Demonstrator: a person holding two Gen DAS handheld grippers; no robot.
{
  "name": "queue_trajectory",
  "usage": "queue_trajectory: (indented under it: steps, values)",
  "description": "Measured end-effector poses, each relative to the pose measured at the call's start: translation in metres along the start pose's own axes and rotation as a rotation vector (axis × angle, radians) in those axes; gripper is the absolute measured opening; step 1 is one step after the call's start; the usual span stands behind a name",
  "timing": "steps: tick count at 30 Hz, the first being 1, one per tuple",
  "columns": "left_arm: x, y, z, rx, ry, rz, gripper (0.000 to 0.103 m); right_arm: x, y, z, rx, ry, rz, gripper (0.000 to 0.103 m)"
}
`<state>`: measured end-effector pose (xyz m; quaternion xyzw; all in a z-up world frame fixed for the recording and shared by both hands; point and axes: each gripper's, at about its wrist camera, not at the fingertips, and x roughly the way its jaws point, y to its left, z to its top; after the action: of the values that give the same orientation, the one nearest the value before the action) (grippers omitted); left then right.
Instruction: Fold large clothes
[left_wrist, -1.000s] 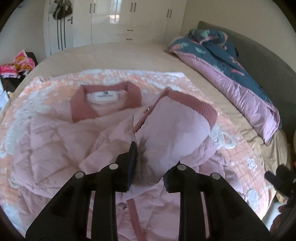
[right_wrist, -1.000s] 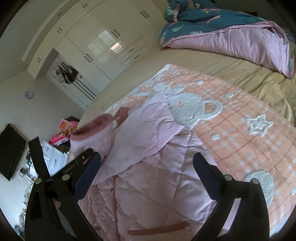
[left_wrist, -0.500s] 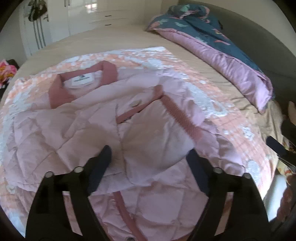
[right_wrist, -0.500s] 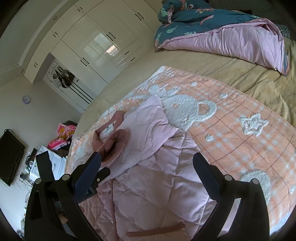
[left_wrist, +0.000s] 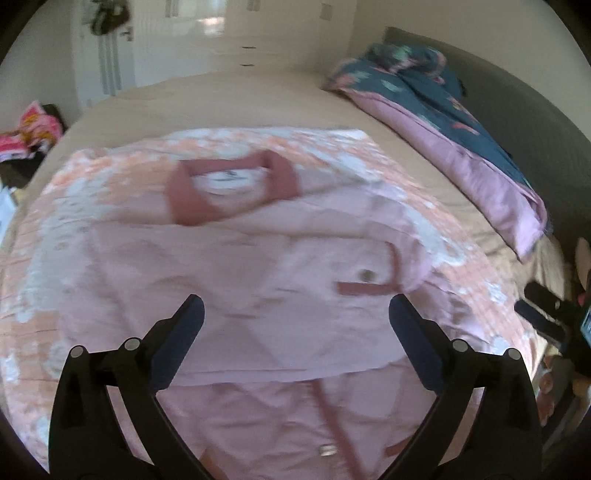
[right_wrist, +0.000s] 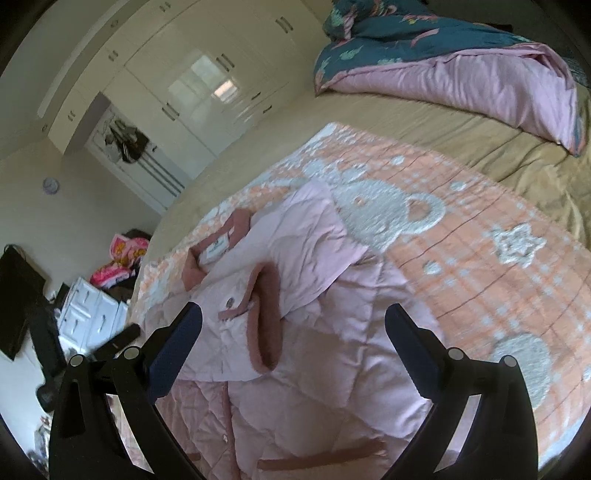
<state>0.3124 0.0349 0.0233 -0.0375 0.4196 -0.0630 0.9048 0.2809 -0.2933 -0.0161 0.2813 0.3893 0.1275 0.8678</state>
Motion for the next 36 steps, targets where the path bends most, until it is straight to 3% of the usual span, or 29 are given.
queue_trajectory:
  steps: [9,16,22,29,34,36]
  values:
    - [-0.023,0.097,-0.008,-0.137,-0.056,0.112,0.094,0.050,0.042,-0.023,-0.081,0.099,0.023,0.099]
    - [-0.033,0.161,-0.032,-0.230,-0.075,0.144,0.094,0.094,0.051,-0.041,-0.095,0.174,0.006,0.099]
    - [-0.028,0.193,-0.046,-0.275,-0.076,0.137,0.094,0.122,0.051,-0.050,-0.080,0.215,-0.004,0.099]
    - [-0.015,0.202,-0.050,-0.279,-0.080,0.092,0.094,0.133,0.052,-0.053,-0.067,0.210,-0.018,0.098]
    - [-0.006,0.196,-0.042,-0.246,-0.087,0.065,0.094,0.144,0.052,-0.056,-0.070,0.212,-0.041,0.084]
    - [-0.001,0.192,-0.040,-0.226,-0.089,0.059,0.094,0.143,0.053,-0.057,-0.083,0.188,-0.060,0.047]
